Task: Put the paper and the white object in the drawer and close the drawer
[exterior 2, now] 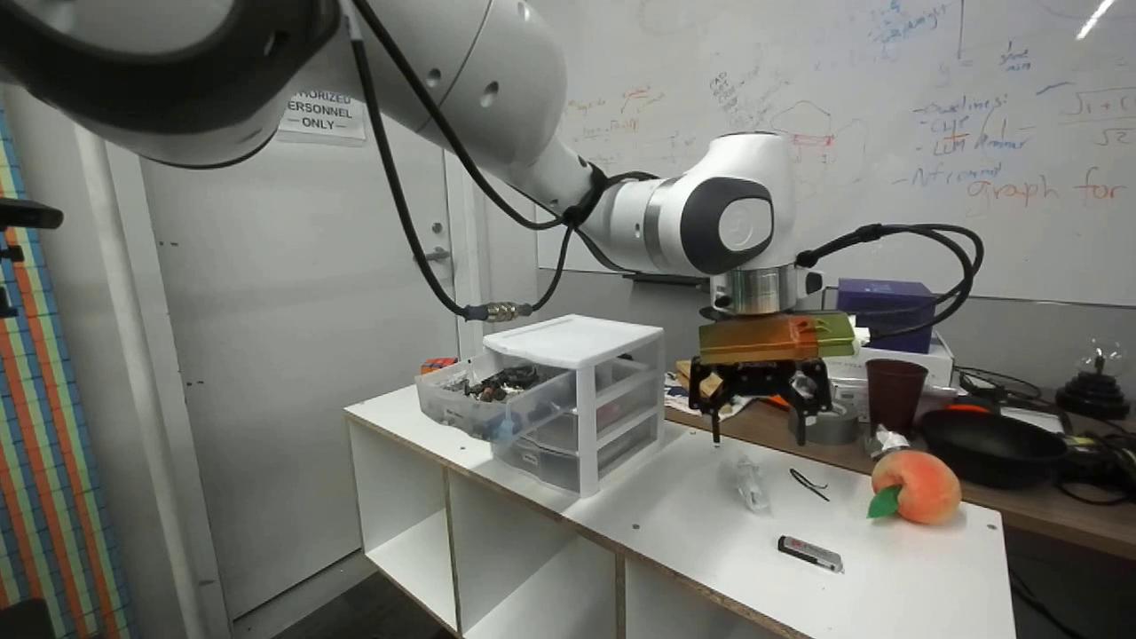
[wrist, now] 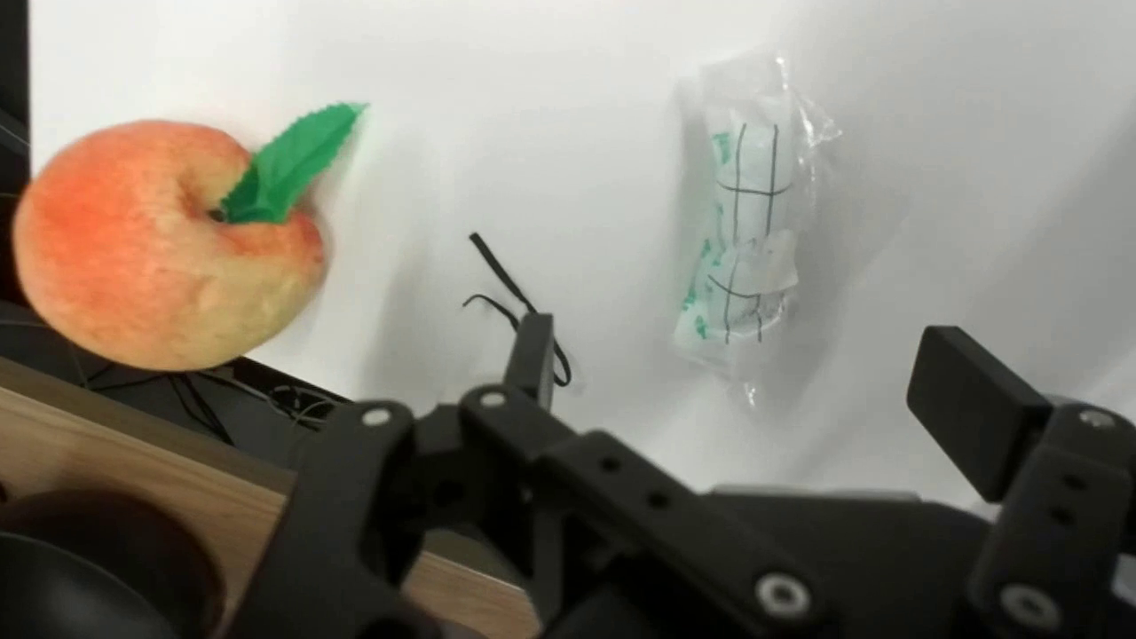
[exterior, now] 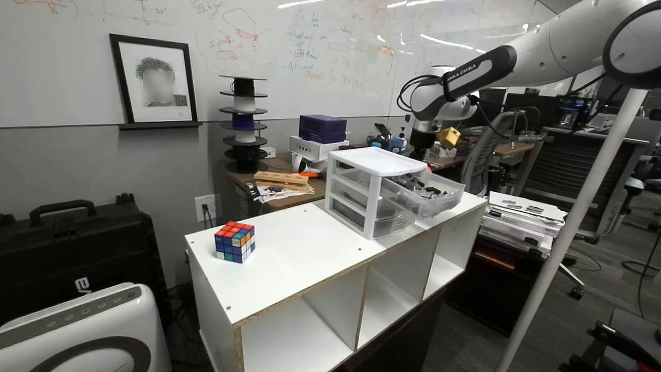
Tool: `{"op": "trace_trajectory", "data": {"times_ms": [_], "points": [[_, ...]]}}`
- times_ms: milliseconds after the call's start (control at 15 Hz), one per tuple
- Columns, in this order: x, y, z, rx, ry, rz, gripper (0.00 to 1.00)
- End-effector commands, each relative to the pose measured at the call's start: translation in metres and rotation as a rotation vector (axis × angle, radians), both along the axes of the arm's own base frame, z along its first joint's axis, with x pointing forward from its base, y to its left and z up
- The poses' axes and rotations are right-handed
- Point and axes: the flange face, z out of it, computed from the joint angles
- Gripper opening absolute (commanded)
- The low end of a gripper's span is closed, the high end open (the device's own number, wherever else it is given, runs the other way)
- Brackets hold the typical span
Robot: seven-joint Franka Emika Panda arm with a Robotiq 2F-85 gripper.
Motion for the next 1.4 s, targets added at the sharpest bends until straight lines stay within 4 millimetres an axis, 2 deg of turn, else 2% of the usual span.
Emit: {"op": "trace_trajectory", "data": {"times_ms": [0, 467, 600, 1067, 1200, 1333], "points": [[0.009, 0.002, -0.003, 0.013, 0.036, 0.044, 1.0], [0.002, -0.003, -0.028, 0.056, 0.144, 0.108, 1.0], [0.003, -0.003, -0.033, 0.056, 0.155, 0.116, 0.73], [0.011, -0.009, -0.03, 0.02, 0.105, 0.129, 0.18], [0.01, -0.01, -0.025, 0.018, 0.1, 0.125, 0.06], [0.007, -0.013, -0.026, 0.025, 0.118, 0.131, 0.02]]}}
